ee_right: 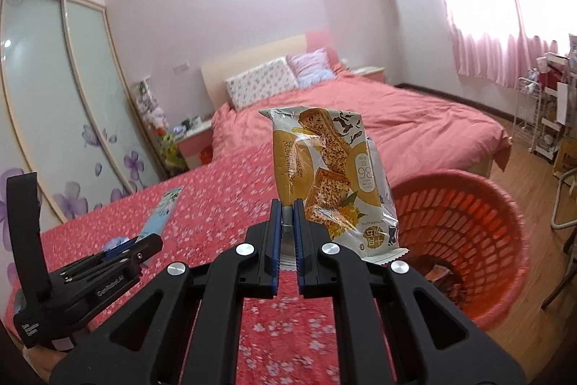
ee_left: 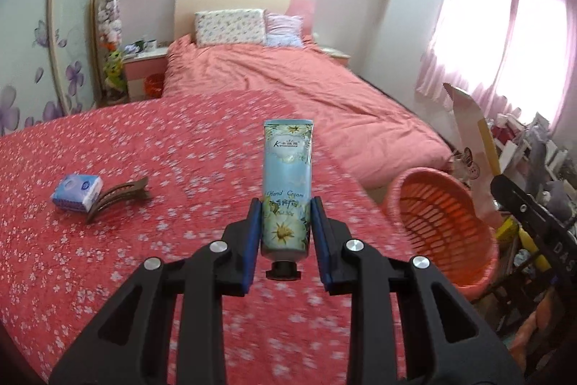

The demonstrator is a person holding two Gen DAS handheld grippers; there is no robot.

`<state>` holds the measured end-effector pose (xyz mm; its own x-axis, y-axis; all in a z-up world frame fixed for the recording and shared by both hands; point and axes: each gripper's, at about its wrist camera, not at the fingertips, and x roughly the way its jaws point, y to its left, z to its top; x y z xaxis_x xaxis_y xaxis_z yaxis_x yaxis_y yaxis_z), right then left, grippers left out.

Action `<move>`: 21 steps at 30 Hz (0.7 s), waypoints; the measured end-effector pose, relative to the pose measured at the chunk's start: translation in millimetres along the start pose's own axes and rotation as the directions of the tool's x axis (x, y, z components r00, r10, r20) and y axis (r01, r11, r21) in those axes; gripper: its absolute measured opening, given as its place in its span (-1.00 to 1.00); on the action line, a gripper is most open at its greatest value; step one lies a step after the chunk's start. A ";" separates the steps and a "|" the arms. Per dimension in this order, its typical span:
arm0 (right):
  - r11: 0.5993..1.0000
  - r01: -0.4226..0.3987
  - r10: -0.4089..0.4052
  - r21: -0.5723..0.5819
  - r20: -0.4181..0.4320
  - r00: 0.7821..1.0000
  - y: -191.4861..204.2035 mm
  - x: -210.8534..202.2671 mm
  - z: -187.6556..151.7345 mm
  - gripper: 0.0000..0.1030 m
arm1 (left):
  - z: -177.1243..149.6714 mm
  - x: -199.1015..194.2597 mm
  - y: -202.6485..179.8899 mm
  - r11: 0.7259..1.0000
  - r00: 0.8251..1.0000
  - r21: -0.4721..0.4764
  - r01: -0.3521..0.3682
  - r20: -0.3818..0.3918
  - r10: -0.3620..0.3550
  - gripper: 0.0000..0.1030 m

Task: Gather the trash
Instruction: 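Carry the hand-cream tube and snack packet over the orange basket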

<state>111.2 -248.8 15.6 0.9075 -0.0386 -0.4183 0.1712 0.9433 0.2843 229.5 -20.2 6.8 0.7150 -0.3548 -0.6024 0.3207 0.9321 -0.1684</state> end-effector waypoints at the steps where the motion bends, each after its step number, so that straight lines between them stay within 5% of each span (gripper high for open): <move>1: 1.000 0.006 -0.006 0.009 0.009 1.000 -4.3 -3.8 1.1 -0.86 | 0.5 -5.8 -9.3 1.000 1.000 0.009 0.020 0.010 -0.020 -0.47; 10: 0.993 0.080 -0.084 0.090 0.048 0.995 -52.1 -24.1 0.1 -0.86 | -1.6 -25.1 -78.1 0.984 0.986 0.071 0.162 0.027 -0.165 -0.47; 21: 0.979 0.103 -0.112 0.175 0.038 0.993 -94.3 -18.0 -3.3 -0.86 | -13.9 3.3 -148.9 0.949 0.957 0.122 0.289 -0.038 -0.287 -0.47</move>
<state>77.5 -336.0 -6.6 0.8967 -0.1561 -0.4142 0.3286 0.8618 0.3865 175.4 -159.2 19.1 0.5692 -0.6041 -0.5578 0.5872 0.7735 -0.2385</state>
